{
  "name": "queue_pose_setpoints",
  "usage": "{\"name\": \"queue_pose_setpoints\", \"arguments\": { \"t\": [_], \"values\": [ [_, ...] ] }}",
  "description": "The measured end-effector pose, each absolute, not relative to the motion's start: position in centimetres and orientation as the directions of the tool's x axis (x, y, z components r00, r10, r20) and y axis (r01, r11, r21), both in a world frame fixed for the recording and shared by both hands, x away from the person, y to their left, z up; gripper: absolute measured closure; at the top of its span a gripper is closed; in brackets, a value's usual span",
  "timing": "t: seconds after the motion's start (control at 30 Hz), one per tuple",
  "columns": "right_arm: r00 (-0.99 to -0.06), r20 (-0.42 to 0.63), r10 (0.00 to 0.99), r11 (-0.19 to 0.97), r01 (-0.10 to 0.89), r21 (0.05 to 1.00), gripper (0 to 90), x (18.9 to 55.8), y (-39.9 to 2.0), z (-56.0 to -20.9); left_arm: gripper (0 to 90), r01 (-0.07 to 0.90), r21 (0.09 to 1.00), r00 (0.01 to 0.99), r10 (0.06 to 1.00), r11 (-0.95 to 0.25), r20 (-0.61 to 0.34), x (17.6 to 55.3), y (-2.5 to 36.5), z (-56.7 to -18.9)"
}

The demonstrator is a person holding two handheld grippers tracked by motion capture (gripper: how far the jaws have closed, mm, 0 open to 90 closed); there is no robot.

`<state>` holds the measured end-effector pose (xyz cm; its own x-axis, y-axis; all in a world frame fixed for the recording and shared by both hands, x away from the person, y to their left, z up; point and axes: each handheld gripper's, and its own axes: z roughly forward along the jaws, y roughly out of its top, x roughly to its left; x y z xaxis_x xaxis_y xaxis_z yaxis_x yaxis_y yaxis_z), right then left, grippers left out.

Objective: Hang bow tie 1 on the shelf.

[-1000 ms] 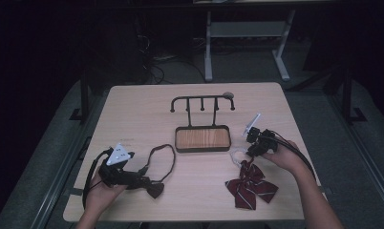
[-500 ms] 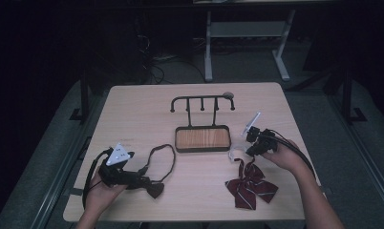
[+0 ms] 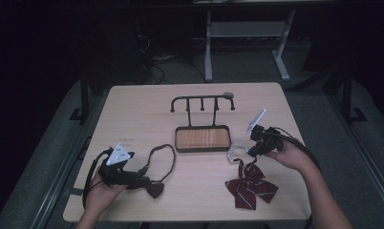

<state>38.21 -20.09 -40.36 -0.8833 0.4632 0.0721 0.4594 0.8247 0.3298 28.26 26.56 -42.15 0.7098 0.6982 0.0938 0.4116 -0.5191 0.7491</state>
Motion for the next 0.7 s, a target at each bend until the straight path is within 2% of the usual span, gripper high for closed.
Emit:
{"name": "queue_pose_setpoints", "arguments": {
  "t": [0.37, 0.7],
  "values": [
    [-0.887, 0.12, 0.445, 0.801, 0.455, 0.39, 86.9, 37.4, -21.2, -39.0, 24.1, 0.413, 0.737, 0.719, 0.688, -0.534, 0.096, 28.2, 26.3, -42.3],
    [-0.901, 0.099, 0.423, 0.804, 0.424, 0.418, 86.9, 36.6, -21.5, -36.6, 24.1, 0.417, 0.737, 0.719, 0.689, -0.533, 0.092, 28.3, 26.2, -42.4]
  ]
}}
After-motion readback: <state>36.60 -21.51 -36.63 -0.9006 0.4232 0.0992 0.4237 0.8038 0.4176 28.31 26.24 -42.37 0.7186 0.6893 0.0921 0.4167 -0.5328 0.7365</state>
